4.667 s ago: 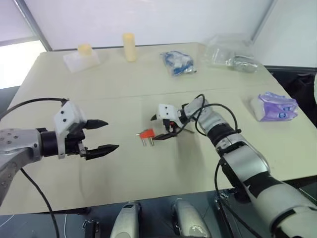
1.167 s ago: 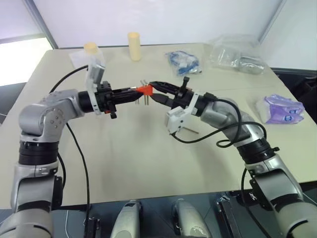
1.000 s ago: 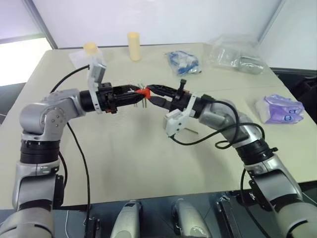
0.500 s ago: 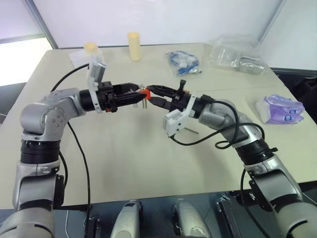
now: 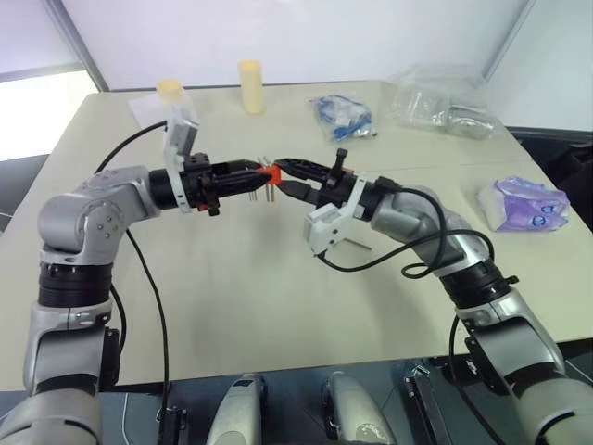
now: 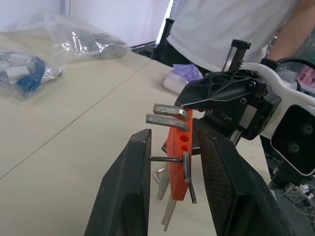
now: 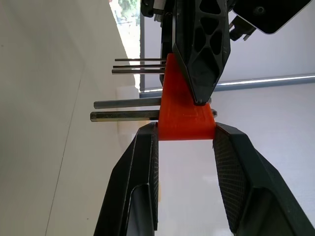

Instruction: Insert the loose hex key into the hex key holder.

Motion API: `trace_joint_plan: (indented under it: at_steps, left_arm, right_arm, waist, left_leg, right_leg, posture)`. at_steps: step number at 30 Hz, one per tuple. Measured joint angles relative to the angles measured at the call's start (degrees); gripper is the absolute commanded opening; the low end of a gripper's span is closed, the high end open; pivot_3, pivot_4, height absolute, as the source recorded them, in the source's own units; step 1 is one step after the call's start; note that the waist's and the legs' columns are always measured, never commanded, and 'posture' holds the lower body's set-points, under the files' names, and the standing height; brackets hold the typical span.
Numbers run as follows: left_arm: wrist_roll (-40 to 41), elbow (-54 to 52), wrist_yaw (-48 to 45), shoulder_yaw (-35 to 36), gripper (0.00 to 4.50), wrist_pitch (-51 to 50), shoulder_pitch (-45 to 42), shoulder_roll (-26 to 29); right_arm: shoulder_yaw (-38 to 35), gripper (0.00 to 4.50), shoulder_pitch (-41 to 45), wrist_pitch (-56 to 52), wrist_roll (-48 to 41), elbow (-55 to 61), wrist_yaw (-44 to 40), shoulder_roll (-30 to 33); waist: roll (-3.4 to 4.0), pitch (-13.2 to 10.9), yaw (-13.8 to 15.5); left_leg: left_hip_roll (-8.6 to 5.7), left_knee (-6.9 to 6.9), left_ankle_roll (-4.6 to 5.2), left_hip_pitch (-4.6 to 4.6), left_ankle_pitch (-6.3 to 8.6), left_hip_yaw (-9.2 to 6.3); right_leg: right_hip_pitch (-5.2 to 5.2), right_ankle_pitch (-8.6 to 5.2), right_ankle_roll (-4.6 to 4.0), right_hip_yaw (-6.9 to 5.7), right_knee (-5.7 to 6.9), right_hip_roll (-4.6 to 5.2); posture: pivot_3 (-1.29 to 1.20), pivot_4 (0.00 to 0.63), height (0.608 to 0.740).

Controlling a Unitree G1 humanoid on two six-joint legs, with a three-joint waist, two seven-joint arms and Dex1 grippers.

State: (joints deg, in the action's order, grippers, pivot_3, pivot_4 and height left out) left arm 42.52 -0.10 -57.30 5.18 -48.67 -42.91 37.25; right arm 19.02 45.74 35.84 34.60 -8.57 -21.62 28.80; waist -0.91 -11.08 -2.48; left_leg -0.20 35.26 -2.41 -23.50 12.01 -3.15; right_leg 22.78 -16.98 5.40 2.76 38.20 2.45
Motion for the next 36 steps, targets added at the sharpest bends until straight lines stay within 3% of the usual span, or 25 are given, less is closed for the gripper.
trace_joint_plan:
  at_steps: [2,3,22,23,28,36]
  left_arm:
    - [0.33,-0.12,-0.37,-0.11,0.24,-0.42,0.0,-0.11]
    - [0.5,-0.11,-0.41,-0.09,0.13,-0.63,0.0,-0.12]
    - [0.4,-0.12,-0.13,-0.08,0.13,-0.59,0.0,-0.34]
    - [0.39,-0.12,-0.12,-0.08,0.13,-0.59,0.0,-0.34]
    - [-0.8,-0.39,0.26,-0.45,0.13,-0.46,0.22,-0.31]
    - [-1.7,-0.6,0.23,-0.46,0.13,0.3,0.52,-0.31]
  right_arm:
    - [-0.06,1.02,0.03,-0.17,0.02,0.06,0.17,-0.09]
    - [-0.06,1.02,0.04,-0.26,0.04,0.06,0.21,-0.07]
    - [-0.06,1.02,0.05,-0.57,0.02,0.05,0.19,-0.1]
    - [-0.06,2.04,0.05,-0.58,0.01,0.05,0.18,-0.11]
    - [-0.07,4.41,0.16,-1.35,-1.2,0.05,-0.25,-0.3]
    - [-0.07,4.47,0.14,-5.7,-3.83,1.0,-5.13,0.34]
  waist:
    - [0.0,0.0,0.01]
    - [0.0,0.0,0.0]
    - [0.0,0.0,0.0]
    - [0.0,0.0,0.0]
    - [0.0,0.0,0.0]
    - [0.0,0.0,0.01]
  left_leg:
    - [0.0,0.0,0.0,0.0,0.0,0.0]
    - [0.0,0.0,0.0,0.0,0.0,0.0]
    - [0.0,0.0,0.0,0.0,0.0,0.0]
    - [0.0,0.0,0.0,0.0,0.0,0.0]
    - [0.0,0.0,0.0,0.0,0.0,0.0]
    - [0.0,0.01,0.0,0.0,0.0,0.0]
  right_leg:
    - [0.0,0.0,0.0,0.0,0.0,0.0]
    - [0.0,0.0,0.0,0.0,0.0,0.0]
    - [0.0,0.0,0.0,0.0,0.0,0.0]
    - [0.0,0.0,0.0,0.0,0.0,0.0]
    - [0.0,0.0,0.0,0.0,0.01,0.0]
    - [0.0,0.0,0.0,0.0,0.01,0.0]
  posture:
    - [0.0,0.15,0.74]
    - [0.0,0.15,0.74]
    - [0.0,0.15,0.74]
    - [0.0,0.15,0.74]
    - [0.0,0.15,0.74]
    - [0.0,0.15,0.74]
